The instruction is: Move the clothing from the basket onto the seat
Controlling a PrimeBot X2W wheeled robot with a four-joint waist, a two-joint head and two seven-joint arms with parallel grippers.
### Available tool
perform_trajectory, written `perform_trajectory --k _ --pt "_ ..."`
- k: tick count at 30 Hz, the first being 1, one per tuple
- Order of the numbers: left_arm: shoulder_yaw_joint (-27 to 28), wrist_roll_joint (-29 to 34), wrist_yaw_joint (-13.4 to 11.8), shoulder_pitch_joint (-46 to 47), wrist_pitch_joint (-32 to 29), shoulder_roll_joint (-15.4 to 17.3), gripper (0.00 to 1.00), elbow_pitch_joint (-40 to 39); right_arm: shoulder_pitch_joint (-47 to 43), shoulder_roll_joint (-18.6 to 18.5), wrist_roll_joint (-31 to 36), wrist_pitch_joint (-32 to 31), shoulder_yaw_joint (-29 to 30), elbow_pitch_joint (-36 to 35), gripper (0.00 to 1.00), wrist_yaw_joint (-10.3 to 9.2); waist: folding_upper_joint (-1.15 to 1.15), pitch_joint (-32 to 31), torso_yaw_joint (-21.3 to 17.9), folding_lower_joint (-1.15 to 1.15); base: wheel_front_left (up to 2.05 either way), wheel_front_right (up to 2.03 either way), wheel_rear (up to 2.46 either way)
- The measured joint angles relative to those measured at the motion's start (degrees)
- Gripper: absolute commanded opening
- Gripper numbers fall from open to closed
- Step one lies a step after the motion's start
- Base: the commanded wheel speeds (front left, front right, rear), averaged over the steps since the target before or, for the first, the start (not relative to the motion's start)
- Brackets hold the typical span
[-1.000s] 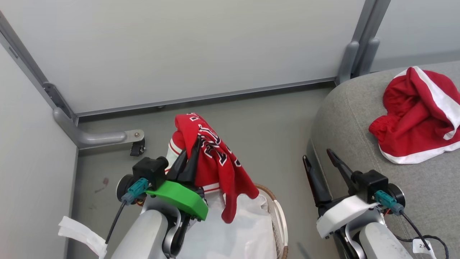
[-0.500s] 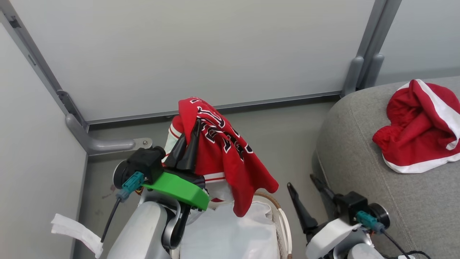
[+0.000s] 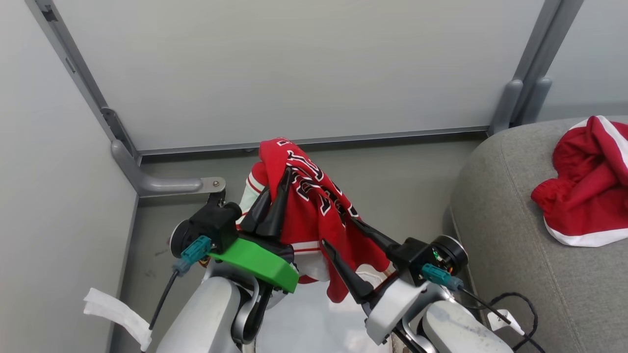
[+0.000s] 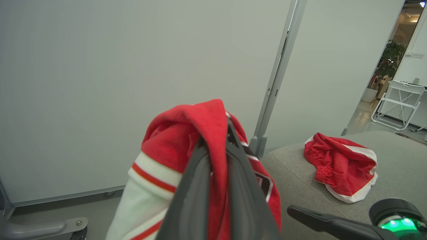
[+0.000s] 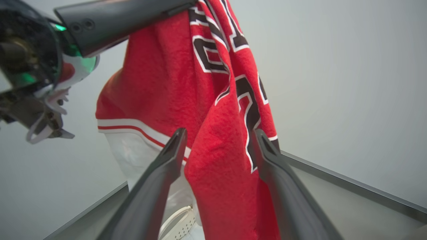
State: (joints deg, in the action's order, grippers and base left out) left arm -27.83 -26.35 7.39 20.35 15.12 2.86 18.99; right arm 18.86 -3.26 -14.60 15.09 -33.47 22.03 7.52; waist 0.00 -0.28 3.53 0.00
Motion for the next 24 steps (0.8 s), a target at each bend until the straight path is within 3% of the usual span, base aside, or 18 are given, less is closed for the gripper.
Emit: perform_trajectory --k 9,20,21,22,23,24 --pt "-3.1 -1.3 0.0 0.3 0.0 0.0 0.0 0.6 5.3 0.4 -0.2 0.0 -2.8 6.8 1.0 0.0 0.0 0.5 2.3 0.0 0.0 0.0 0.0" --pt "-6.0 -2.7 -0.2 1.6 0.0 0.0 0.0 0.1 5.6 0.5 -2.8 0.0 -6.1 16.7 0.98 0.0 0.0 1.0 4.8 0.0 0.0 0.0 0.0" --pt "-6.2 -2.9 -0.3 1.6 0.0 0.0 0.0 0.1 5.6 0.5 -2.9 0.0 -6.2 17.6 0.77 0.0 0.0 1.0 4.9 0.0 0.0 0.0 0.0" --pt "-6.4 -2.9 -0.4 1.6 0.0 0.0 0.0 0.1 5.7 0.4 -3.2 0.0 -6.4 18.6 0.44 0.0 0.0 1.1 5.1 0.0 0.0 0.0 0.0" --pt "-6.5 -3.1 -0.4 1.6 0.0 0.0 0.0 0.1 5.7 0.4 -3.4 0.0 -6.5 19.2 0.26 0.0 0.0 1.2 5.2 0.0 0.0 0.0 0.0" --pt "-6.6 -3.3 -0.4 1.6 0.0 0.0 0.0 0.0 5.9 0.4 -3.6 0.0 -6.6 19.5 0.0 0.0 0.0 1.2 5.3 0.0 0.0 0.0 0.0"
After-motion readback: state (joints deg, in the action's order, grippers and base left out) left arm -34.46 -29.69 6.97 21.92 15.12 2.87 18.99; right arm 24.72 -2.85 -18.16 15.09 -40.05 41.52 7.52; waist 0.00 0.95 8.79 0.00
